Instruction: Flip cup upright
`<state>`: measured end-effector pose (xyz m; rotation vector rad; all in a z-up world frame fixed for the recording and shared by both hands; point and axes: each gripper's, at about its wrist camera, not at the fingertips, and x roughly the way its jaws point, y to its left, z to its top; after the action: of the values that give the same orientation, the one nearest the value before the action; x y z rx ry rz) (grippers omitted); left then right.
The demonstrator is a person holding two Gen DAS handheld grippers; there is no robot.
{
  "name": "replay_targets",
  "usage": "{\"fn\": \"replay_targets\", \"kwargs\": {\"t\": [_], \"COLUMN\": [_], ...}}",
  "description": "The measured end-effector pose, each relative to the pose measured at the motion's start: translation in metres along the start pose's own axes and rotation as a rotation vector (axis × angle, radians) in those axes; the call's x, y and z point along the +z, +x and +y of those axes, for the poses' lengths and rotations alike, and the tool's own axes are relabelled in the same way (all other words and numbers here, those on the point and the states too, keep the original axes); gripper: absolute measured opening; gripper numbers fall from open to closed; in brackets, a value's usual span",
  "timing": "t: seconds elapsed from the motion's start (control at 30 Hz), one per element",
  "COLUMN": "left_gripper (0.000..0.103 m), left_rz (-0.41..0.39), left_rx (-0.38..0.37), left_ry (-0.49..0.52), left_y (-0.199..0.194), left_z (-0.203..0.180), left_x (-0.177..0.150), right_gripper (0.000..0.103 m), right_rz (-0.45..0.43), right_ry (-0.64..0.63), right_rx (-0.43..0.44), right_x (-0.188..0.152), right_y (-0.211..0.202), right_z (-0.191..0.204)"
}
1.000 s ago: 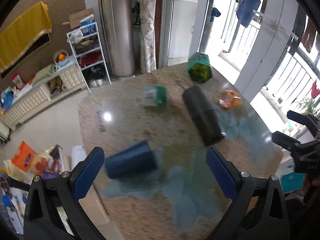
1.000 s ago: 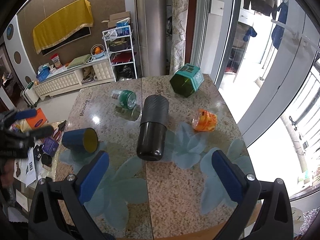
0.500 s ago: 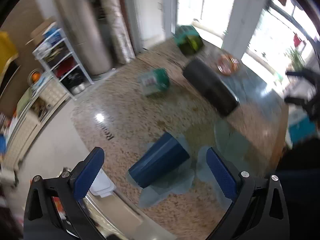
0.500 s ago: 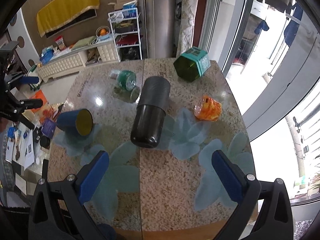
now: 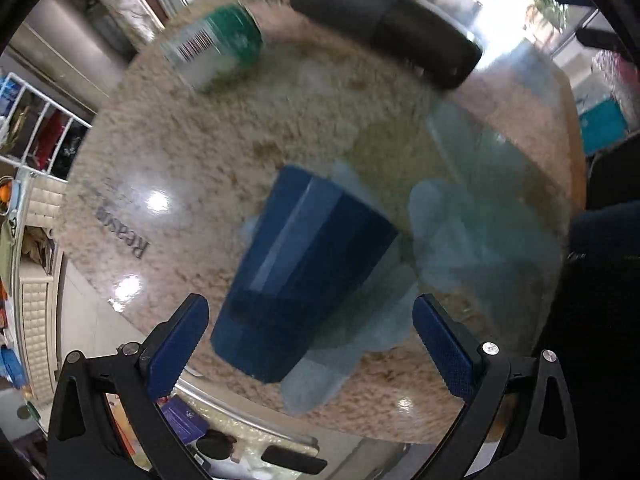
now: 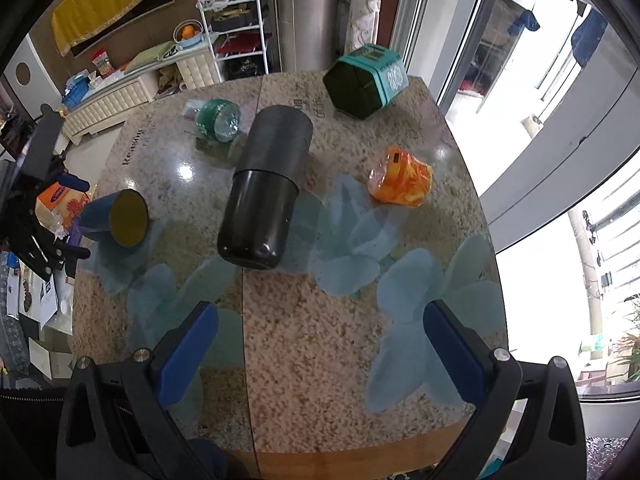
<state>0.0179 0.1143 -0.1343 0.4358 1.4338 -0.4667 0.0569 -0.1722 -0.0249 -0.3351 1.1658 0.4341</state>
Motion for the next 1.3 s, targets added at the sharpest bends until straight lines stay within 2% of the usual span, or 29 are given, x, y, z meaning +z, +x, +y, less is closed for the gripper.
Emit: {"fn": "replay_targets", "kwargs": {"t": [0.37,0.43,0.47,0.7,0.8,0.87,1.0,1.2,1.3], "left_gripper": [0.102,0.096,0.088,0.08,0.072,0.071,0.071,0.069,0.069], "left_rz": [0.03,0.027,0.033,0.045,0.03,0.027,0.038,0.001,-0.041], "left_rx": [-0.014,-0.037,-0.052,-0.062,-0.054,-0.044,0.048,0.015,0.019], "left_ry": [-0.006,-0.003,-0.009,-0.046,-0.132,-0.198,-0.286,-0.471,-0.523], "left_y": [0.042,0.046,0.051,0.057,0.05,0.048,0.047,0.029,0.014], "left_z": [0.011,0.01,0.01,0.021,0.03,0.036,0.034,0.026,0.02], "left_x": [0.002,0.004,0.005,0.008,0.014,0.013,0.01,0.001,-0.003], "right_gripper": [0.103,0.103,0.103,0.103,0.103,0.103,0.103,0.103,0.103], "right_rz": [0.091,0.107,0.115,0.118,0.127,0.121,0.097,0.069,0.049], "right_ry": [0.023,0.029,0.03,0.043,0.067,0.076,0.081,0.088,0.093], "right_rx": [0.0,0.006,0.008,0.004,0.017,0.017,0.018,0.023,0.027], "right_x": [0.0,0.0,0.0,0.0,-0.002,-0.004,-0.006,-0.014,-0.02], "right_y": [0.029,0.033,0.035,0.035,0.035,0.033,0.024,0.013,0.007], "right_z": [-0.004,-0.004,-0.004,-0.007,-0.009,-0.008,-0.004,0.002,0.007]}}
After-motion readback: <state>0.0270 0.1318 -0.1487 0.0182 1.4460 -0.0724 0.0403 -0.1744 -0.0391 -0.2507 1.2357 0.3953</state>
